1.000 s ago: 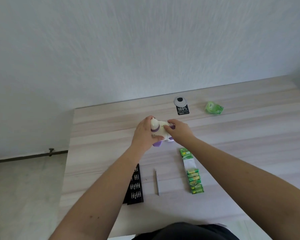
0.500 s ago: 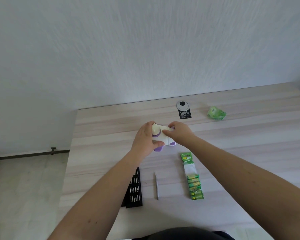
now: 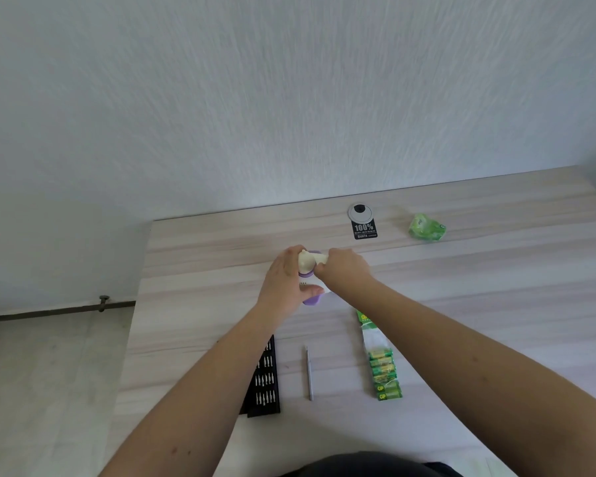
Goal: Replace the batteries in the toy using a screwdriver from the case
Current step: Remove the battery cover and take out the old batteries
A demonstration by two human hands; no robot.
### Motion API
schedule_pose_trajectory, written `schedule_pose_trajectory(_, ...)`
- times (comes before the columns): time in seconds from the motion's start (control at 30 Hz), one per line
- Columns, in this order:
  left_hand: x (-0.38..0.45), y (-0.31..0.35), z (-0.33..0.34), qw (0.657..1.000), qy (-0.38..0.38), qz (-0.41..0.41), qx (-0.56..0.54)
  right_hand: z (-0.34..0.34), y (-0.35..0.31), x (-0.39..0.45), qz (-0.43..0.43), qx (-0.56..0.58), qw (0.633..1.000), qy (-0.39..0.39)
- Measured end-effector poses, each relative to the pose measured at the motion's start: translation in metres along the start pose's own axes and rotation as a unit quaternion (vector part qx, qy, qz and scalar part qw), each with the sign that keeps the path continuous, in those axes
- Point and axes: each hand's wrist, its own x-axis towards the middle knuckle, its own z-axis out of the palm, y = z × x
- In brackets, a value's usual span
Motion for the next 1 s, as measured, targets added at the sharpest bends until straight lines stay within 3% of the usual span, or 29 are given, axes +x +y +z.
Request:
schedule_pose_trajectory(0.37, -0.002, 0.002, -0.002, 1.000, -0.004, -0.006, 0.001, 0.000, -0.008, 0.001, 0.004, -0.024, 0.999, -0.027)
schedule_pose_trajectory(0.63, -0.003, 0.007, -0.005, 1.000, -0.010, 0.003, -0.008, 0.010, -0.011, 0.002, -0.055, -0.161, 0.984, -0.050)
schedule_pose_trajectory(1.0, -0.004, 0.009, -0.006, 1.000, -0.012, -0.003, -0.020, 0.027, -0.010, -0.001, -0.048, -0.250, 0.967, 0.015)
